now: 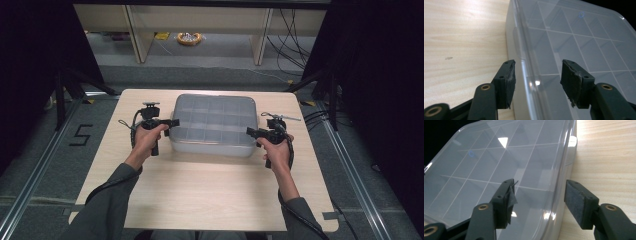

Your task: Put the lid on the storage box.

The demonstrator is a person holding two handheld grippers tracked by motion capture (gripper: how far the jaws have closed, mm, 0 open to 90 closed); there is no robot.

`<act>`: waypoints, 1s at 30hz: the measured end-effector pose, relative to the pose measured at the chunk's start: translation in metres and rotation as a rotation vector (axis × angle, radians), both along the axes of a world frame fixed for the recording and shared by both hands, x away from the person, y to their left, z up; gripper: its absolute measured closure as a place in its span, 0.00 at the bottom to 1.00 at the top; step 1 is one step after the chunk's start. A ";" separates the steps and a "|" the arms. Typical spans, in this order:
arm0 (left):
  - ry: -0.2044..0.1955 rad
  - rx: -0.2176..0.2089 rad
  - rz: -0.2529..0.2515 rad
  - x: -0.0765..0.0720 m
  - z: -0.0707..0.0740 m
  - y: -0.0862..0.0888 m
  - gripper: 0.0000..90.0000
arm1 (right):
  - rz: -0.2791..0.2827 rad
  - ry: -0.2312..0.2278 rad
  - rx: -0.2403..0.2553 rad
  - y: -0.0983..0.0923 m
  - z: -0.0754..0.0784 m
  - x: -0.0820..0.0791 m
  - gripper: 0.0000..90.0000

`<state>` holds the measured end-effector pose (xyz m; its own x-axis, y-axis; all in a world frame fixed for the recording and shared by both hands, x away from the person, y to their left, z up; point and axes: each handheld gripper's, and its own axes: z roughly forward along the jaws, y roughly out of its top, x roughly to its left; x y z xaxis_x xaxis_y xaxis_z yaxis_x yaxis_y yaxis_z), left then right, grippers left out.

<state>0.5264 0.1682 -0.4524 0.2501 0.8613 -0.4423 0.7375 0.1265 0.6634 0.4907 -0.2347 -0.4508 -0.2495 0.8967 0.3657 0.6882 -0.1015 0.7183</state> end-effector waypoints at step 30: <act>0.034 -0.089 0.066 0.023 -0.004 -0.002 0.55 | -0.050 0.068 0.097 -0.001 0.000 0.038 0.51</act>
<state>0.5493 0.1658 -0.4563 0.1773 0.8324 -0.5251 0.7473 0.2333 0.6222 0.5286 -0.2355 -0.4504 -0.1772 0.8670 0.4658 0.7276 -0.2033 0.6552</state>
